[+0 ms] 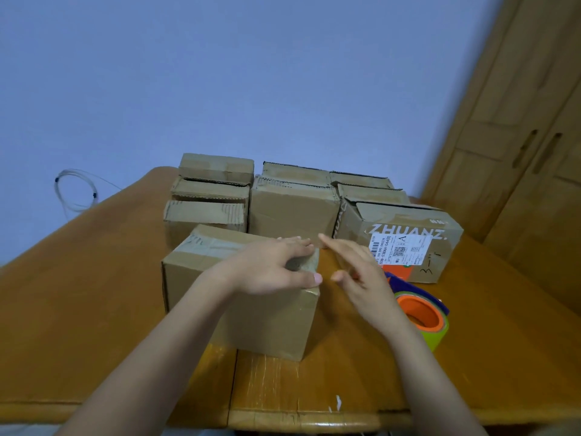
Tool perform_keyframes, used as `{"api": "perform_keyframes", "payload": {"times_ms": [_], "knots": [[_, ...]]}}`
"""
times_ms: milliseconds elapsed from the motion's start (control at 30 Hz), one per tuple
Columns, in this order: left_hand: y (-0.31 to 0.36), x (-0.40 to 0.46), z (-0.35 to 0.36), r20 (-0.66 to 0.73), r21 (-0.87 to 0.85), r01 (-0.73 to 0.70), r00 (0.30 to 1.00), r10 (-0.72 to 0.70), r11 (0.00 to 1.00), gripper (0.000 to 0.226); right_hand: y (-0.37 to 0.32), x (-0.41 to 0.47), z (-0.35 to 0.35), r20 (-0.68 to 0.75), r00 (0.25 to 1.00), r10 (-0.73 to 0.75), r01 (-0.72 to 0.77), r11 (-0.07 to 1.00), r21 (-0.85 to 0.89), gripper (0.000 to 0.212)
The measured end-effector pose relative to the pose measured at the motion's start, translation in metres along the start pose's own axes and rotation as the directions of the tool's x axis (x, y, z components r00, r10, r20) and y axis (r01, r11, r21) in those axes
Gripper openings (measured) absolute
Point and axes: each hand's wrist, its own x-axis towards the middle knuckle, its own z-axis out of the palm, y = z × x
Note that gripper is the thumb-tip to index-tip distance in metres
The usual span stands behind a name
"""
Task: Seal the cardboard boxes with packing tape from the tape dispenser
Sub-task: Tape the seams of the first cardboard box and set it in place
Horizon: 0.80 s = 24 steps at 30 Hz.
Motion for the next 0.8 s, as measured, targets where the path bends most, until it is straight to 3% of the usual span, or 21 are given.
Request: {"api": "perform_keyframes", "payload": {"times_ms": [67,133,233,333,400,500,567,667,800], "knots": [[-0.001,0.000,-0.003,-0.012,-0.103,-0.040,0.999,0.039,0.994,0.052,0.002,-0.003,-0.005,-0.111,0.994,-0.016,0.021,0.999,0.047,0.059],[-0.002,-0.001,-0.005,-0.065,-0.256,-0.110,0.993,0.096,0.960,0.039,0.000,-0.002,-0.009,-0.132,0.991,0.007,0.001,0.999,0.055,0.058],[-0.004,-0.006,-0.008,-0.282,-0.420,-0.141,0.959,0.019,0.896,0.029,-0.006,0.004,-0.009,-0.078,0.997,-0.004,0.008,0.999,0.048,0.055],[-0.003,-0.012,-0.011,-0.473,-0.232,-0.011,0.875,-0.103,0.973,0.026,-0.011,0.017,-0.006,0.018,0.996,-0.087,0.087,0.996,-0.009,0.047],[0.001,-0.017,-0.007,-0.505,-0.071,0.165,0.845,-0.178,0.984,0.030,-0.015,0.030,-0.002,0.111,0.988,-0.103,0.109,0.992,-0.056,0.039],[0.003,-0.019,0.008,-0.378,0.127,0.375,0.874,-0.305,0.918,0.060,-0.021,0.043,0.008,0.320,0.945,-0.072,0.109,0.989,-0.098,0.043],[0.001,-0.020,0.014,-0.264,0.235,0.411,0.899,-0.349,0.881,0.078,-0.024,0.044,0.013,0.435,0.899,-0.038,0.087,0.992,-0.092,0.047],[-0.004,-0.021,0.008,-0.131,0.282,0.321,0.947,-0.295,0.904,0.084,-0.029,0.037,0.008,0.502,0.864,0.024,0.063,0.986,-0.155,0.049],[-0.009,-0.020,0.001,-0.036,0.244,0.163,0.987,-0.159,0.956,0.105,-0.048,0.018,-0.003,0.444,0.890,0.102,0.011,0.970,-0.243,0.045]]}}
